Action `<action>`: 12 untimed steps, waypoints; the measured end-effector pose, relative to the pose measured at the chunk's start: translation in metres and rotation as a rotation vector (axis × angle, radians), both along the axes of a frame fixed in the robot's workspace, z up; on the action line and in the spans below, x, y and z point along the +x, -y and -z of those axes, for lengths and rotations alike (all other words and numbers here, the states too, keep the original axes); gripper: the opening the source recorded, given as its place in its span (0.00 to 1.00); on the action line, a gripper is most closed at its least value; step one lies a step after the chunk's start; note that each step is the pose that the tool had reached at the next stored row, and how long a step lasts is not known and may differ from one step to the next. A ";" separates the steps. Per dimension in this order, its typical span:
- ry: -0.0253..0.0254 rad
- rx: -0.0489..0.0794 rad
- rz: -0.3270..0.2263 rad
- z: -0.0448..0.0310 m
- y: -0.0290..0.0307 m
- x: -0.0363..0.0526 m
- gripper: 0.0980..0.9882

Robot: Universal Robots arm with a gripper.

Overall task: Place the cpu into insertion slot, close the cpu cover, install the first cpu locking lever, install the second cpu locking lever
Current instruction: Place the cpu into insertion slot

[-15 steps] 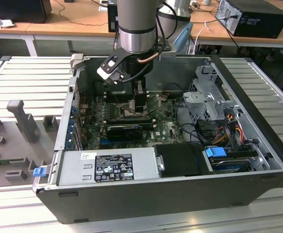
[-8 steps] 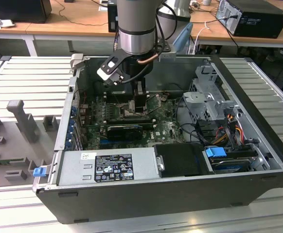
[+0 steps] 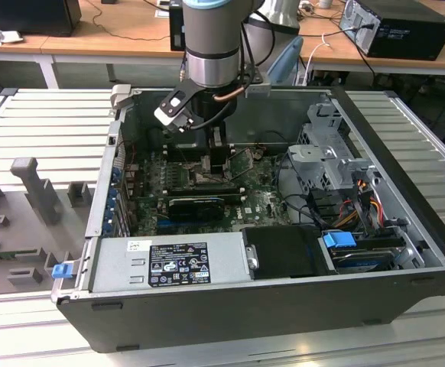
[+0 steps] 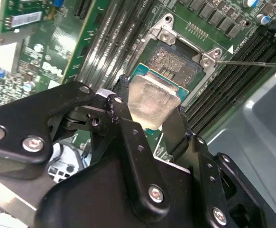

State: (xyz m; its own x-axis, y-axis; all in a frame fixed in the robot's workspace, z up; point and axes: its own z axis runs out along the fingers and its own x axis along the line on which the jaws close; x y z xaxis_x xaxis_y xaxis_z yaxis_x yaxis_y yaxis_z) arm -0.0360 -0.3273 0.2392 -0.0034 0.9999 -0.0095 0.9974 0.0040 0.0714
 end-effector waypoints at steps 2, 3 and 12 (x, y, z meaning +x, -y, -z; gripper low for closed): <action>0.0001 0.000 -0.017 0.0040 0.0000 -0.0013 0.48; 0.0000 0.000 -0.020 0.0052 0.0000 -0.0022 0.48; 0.0000 0.001 -0.020 0.0089 -0.0001 -0.0051 0.48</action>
